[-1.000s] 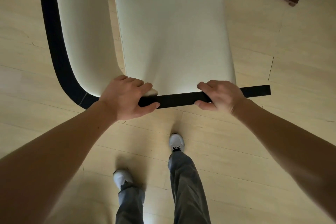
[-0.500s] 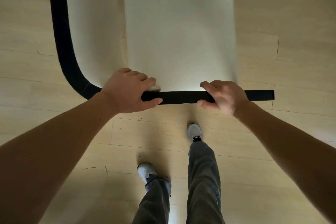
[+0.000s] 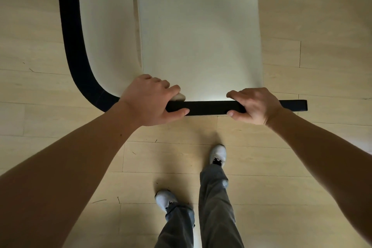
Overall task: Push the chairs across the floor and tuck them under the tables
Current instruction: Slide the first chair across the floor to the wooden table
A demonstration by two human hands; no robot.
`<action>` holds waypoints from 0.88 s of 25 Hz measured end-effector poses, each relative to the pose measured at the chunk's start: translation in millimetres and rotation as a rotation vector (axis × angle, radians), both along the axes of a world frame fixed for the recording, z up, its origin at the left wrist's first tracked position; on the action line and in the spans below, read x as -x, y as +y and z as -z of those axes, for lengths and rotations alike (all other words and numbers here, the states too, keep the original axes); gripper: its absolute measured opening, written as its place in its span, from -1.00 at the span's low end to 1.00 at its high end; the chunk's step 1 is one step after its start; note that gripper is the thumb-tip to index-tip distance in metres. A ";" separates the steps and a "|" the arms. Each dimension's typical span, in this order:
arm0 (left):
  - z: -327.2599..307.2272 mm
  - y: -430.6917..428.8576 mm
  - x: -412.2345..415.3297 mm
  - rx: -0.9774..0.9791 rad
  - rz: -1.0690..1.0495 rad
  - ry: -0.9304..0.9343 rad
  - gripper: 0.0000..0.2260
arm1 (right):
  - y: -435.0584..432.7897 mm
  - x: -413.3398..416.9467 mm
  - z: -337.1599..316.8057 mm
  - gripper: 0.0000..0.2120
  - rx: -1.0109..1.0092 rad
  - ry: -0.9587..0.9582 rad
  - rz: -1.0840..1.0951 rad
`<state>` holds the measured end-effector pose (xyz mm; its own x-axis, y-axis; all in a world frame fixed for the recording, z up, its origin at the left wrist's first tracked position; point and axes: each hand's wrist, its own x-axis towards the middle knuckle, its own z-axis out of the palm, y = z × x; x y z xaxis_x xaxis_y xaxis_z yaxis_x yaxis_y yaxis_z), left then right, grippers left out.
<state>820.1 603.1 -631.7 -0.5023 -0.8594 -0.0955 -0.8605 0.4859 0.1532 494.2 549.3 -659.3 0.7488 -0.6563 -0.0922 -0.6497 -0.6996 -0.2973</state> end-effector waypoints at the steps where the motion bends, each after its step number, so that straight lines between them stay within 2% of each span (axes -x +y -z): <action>1: 0.2 -7.0 -2.1 0.005 0.003 -0.006 -0.36 | -4.5 -1.9 0.5 -0.39 -0.001 -0.001 0.007; 5: -0.3 -36.6 -8.6 0.033 0.030 -0.040 -0.32 | -23.8 -6.6 1.1 -0.40 0.003 0.004 0.032; 22: -0.9 -126.6 -21.0 0.031 0.066 -0.013 -0.37 | -101.9 -14.8 10.1 -0.39 0.082 -0.039 -0.003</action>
<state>841.0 476.6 -630.8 -0.5569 -0.8271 -0.0761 -0.8282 0.5461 0.1260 508.9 447.4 -669.4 0.7531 -0.6579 -0.0094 -0.6364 -0.7248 -0.2640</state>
